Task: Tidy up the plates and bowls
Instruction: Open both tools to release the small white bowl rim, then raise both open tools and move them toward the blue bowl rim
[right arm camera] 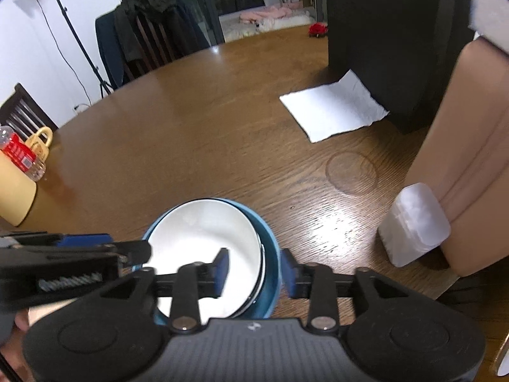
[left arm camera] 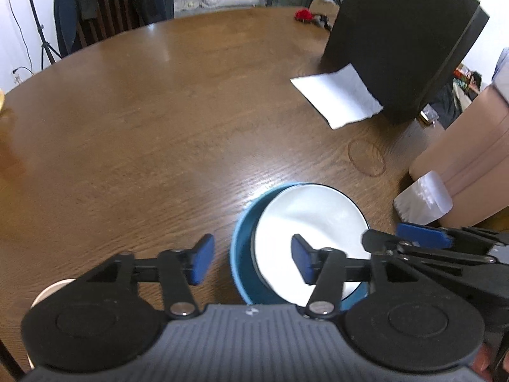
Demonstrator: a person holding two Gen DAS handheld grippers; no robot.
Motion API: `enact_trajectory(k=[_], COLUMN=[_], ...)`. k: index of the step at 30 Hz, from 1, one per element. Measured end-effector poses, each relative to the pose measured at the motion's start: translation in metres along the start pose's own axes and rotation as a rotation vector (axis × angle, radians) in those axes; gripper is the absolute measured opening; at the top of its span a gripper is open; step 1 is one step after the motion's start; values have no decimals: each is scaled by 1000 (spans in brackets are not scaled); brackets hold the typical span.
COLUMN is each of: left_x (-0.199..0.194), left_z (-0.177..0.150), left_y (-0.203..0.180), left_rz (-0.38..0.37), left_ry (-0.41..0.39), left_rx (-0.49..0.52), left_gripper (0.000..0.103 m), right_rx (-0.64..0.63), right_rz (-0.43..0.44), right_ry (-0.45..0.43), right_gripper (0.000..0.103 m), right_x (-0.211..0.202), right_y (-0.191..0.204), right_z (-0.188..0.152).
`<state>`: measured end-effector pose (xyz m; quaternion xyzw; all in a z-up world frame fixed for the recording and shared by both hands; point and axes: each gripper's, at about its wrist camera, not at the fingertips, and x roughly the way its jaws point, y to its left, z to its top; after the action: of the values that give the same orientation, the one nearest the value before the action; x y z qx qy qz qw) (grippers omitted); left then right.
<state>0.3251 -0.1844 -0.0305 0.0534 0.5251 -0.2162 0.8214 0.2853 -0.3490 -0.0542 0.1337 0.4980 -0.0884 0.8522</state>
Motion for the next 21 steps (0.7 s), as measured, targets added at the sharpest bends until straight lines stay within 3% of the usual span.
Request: enact_trajectory(k=[1,2,5,7,8,10,14,21], left_x=[-4,-8,-20,-28,-33,-44,-61,-81], left_z=[-2,-4,-17,-26,-31,-41,-58,-78], left_y=[3,6,16,23,26,30,36,50], left_rz=[1,4,9,-4,-8,-6,8,25], left_ry=[-10,-22,-48,-66,-87,-135,-198,-234], left_rx=[-2,-2,-11,-24,-27,-23,-22,-81], left_gripper=[69,78,88,96,102,103,103,103], right_rx=[-5,-9,-18,-16,-16,-20,-31,-110], right_rz=[-2,-4,6,18,33,50,55,62], right_ry=[-9,-14,-30,-50,-63,-76,-107,-158], right_gripper=[58,61,67,92,94,103,103,103], right_x=[-5,-8,-19,-28,-34,-41,-53,-77], right_y=[-2,-3,-6,-8,-8,-8,-2,18], right_z=[-3,-5,-14,-21,-24,-30,-38,-49])
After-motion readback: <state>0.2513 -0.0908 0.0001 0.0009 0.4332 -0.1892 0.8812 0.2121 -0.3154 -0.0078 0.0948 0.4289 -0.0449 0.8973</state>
